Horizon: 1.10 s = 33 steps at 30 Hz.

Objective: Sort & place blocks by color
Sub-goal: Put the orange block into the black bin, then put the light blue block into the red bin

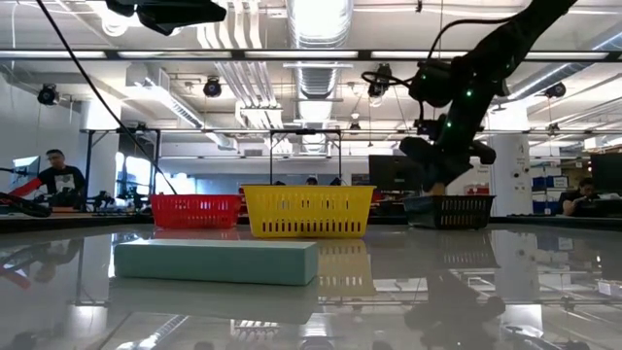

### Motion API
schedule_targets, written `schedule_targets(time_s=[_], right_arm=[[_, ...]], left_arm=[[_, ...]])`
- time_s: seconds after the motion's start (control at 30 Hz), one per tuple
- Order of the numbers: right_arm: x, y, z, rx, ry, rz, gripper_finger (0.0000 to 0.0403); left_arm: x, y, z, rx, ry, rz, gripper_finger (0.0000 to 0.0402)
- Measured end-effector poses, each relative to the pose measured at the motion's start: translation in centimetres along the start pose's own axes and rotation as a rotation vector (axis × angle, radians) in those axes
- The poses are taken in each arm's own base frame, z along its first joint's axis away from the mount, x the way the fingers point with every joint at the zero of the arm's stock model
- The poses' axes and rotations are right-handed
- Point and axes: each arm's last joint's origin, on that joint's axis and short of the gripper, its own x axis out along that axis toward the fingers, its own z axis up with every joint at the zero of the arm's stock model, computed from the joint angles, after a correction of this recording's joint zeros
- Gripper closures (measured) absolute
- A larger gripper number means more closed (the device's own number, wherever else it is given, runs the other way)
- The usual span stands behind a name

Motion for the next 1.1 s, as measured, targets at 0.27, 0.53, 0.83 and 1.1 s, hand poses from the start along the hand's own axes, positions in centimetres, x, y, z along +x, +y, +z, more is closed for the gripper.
schedule_targets(time_s=[0.27, 0.53, 0.83, 1.1], right_arm=[[0.0, 0.0, 0.0, 0.0, 0.0, 0.0, 0.0232], [-0.7, 0.5, -0.1, -0.018, -0.006, 0.026, 0.0211], [-6.0, 3.4, -0.1, -0.101, -0.03, 0.252, 0.0228], [-13.3, 8.1, -2.4, -0.186, -0.061, 0.586, 0.023]], left_arm=[[0.0, 0.0, 0.0, -0.024, 0.0, 0.001, 0.0206], [0.0, 0.0, 0.0, -0.042, 0.0, 0.001, 0.0206], [0.0, 0.0, -0.4, -0.091, 0.01, 0.0, 0.0206], [0.1, -0.1, -0.5, -0.122, 0.015, 0.001, 0.0206]])
